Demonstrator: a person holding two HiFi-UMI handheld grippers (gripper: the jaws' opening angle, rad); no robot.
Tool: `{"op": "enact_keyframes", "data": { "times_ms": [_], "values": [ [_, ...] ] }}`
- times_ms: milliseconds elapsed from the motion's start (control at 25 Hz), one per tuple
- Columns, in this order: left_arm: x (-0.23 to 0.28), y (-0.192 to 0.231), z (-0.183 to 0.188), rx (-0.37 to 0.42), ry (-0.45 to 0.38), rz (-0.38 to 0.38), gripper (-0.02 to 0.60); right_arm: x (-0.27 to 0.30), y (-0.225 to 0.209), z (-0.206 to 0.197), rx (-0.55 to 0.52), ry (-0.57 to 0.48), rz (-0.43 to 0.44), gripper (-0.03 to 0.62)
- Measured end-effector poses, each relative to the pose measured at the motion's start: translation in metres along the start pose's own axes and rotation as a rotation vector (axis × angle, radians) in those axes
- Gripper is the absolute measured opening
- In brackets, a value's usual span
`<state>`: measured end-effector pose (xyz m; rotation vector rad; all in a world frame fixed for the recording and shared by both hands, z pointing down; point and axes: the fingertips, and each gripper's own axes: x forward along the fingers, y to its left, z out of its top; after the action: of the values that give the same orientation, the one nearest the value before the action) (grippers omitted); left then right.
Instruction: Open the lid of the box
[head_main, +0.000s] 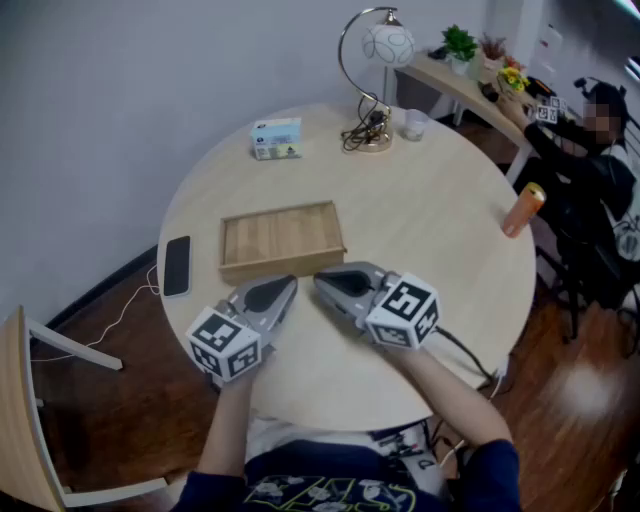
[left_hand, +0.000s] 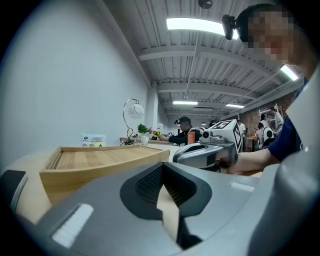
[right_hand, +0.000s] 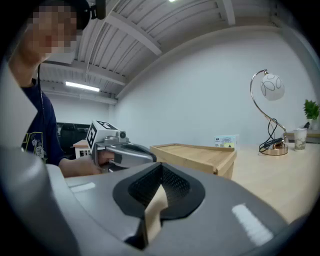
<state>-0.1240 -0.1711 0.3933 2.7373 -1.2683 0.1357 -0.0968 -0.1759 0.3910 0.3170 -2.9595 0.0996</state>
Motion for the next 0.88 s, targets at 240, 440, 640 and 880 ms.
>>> {"op": "enact_keyframes", "data": {
  "times_ms": [240, 440, 640, 880],
  "values": [
    [-0.077, 0.074, 0.069, -0.007, -0.130, 0.357, 0.003, -0.042, -0.024, 0.037, -0.007, -0.169, -0.253, 0.000],
    [-0.071, 0.152, 0.032, -0.199, 0.085, 0.424, 0.098, -0.035, -0.077, 0.043, 0.195, -0.130, -0.336, 0.325],
    [-0.070, 0.168, 0.015, -0.400, 0.010, 0.433, 0.026, -0.002, -0.111, 0.010, 0.562, -0.073, -0.359, 0.265],
    [-0.072, 0.166, 0.014, -0.343, 0.032, 0.478, 0.029, 0.006, -0.117, -0.003, 0.698, -0.077, -0.353, 0.210]
  ]
}}
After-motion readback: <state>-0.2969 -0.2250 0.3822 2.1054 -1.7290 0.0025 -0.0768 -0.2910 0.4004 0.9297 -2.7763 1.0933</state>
